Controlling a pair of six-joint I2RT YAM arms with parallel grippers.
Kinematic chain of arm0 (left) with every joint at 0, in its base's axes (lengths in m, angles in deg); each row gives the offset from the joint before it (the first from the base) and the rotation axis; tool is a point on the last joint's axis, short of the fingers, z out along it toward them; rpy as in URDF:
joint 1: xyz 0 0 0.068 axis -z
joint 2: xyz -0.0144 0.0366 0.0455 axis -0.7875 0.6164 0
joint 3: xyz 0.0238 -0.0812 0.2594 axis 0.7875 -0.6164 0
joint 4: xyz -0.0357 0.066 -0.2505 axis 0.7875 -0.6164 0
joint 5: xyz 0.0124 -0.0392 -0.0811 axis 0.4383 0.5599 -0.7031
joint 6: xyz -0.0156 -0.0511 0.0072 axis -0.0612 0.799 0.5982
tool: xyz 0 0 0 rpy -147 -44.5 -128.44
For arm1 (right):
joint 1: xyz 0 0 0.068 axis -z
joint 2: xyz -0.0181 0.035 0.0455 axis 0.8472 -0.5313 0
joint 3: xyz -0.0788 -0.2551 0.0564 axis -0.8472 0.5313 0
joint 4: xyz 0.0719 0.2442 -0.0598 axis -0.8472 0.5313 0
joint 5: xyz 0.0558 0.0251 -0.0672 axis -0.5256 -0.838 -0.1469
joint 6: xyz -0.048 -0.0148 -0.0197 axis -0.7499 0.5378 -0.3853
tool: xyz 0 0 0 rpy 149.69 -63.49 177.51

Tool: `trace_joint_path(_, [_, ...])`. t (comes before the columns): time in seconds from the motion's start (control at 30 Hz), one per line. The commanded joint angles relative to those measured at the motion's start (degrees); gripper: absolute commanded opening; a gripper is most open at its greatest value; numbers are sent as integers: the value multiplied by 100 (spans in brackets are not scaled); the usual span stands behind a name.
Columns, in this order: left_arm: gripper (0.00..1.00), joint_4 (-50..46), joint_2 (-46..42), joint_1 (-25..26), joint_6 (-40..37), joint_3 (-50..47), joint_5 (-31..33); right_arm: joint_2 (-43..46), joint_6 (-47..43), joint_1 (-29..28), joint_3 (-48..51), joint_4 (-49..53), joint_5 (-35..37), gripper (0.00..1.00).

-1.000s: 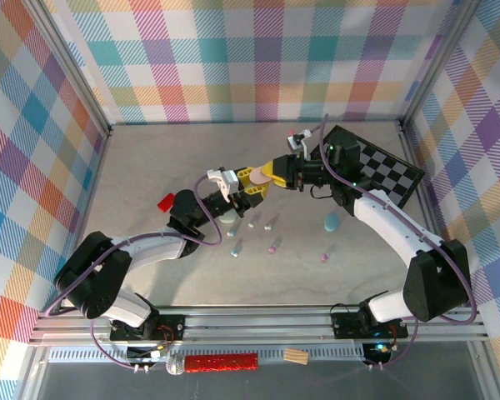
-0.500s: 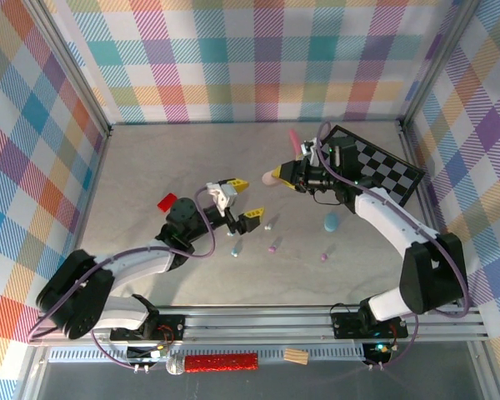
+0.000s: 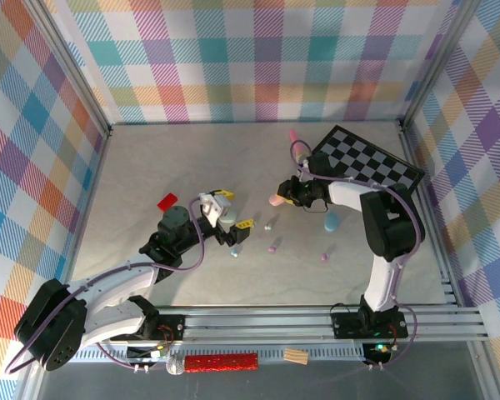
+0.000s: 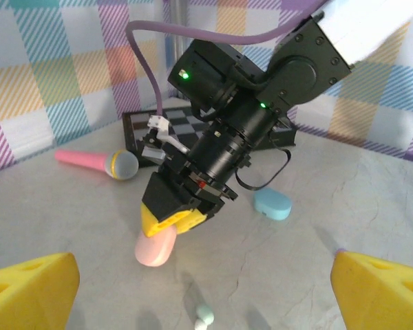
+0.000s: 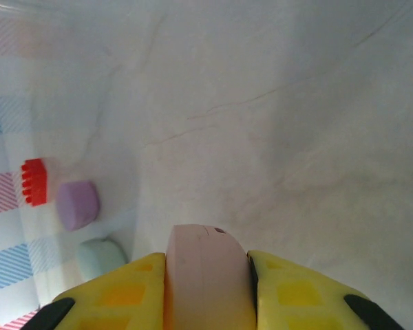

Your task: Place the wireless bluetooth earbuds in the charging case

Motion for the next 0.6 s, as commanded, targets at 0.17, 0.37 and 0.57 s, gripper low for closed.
trace_joint_path(0.17, [94, -149, -229, -21, -40, -77, 295, -319, -269, 109, -385, -92, 338, 42])
trace_joint_path(0.37, [95, -290, -118, -287, 416, -78, 723, 211, -966, 262, -369, 506, 960, 68])
trace_joint_path(0.57, [95, -378, 38, -928, 1692, -80, 1333, 978, -2489, 179, -304, 965, 571, 85])
